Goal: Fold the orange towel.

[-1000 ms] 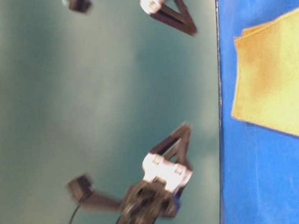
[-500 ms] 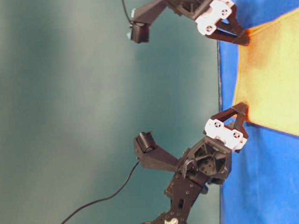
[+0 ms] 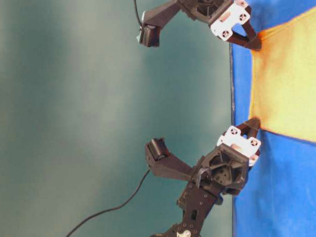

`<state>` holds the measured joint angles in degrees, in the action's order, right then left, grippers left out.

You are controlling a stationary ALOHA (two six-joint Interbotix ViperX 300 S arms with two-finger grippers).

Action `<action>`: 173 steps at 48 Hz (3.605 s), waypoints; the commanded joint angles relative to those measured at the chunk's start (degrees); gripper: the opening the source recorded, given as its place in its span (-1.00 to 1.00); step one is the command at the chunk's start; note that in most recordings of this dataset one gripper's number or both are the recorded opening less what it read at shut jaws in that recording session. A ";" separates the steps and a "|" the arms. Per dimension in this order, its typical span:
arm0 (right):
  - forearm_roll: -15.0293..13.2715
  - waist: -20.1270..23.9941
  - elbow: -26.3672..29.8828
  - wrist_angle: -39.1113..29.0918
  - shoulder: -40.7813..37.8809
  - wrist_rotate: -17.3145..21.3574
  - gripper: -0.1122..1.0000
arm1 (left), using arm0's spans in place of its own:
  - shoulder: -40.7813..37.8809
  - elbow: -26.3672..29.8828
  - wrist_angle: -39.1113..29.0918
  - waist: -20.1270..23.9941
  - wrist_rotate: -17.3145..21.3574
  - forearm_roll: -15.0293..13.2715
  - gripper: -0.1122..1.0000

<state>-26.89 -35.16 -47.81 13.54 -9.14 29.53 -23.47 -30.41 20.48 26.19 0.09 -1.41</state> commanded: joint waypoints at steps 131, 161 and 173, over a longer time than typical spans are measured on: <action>10.81 32.17 -8.26 -1.32 12.04 2.11 -0.75 | 12.92 -8.79 -14.59 -28.04 3.34 -0.09 -0.76; 10.90 37.09 -6.50 -5.01 15.56 2.37 0.21 | 19.16 -9.32 -19.16 -30.15 3.60 0.00 0.25; 10.81 39.90 -6.42 -13.45 25.14 2.20 0.17 | 27.16 -10.46 -25.75 -33.22 4.39 0.00 0.31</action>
<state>-16.08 4.48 -55.11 2.20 11.78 31.82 -0.35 -41.04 -3.60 -6.77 4.48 -1.32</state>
